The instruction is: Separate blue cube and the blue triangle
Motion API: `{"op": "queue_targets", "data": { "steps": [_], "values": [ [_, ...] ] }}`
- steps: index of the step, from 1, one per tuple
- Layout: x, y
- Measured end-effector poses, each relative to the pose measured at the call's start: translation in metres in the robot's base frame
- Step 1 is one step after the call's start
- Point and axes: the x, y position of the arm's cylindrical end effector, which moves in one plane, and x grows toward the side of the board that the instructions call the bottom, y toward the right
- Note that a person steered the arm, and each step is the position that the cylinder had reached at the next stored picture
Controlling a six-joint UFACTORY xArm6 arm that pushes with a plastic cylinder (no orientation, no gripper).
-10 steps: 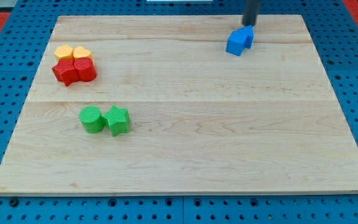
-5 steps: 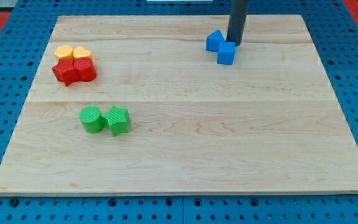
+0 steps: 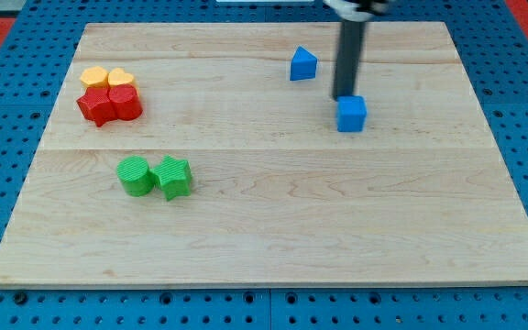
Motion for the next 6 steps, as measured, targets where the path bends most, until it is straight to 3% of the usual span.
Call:
{"op": "queue_targets", "data": {
  "steps": [1, 2, 5, 6],
  "values": [
    [0.023, 0.061],
    [0.023, 0.024],
    [0.039, -0.148],
    [0.051, -0.239]
  ]
}}
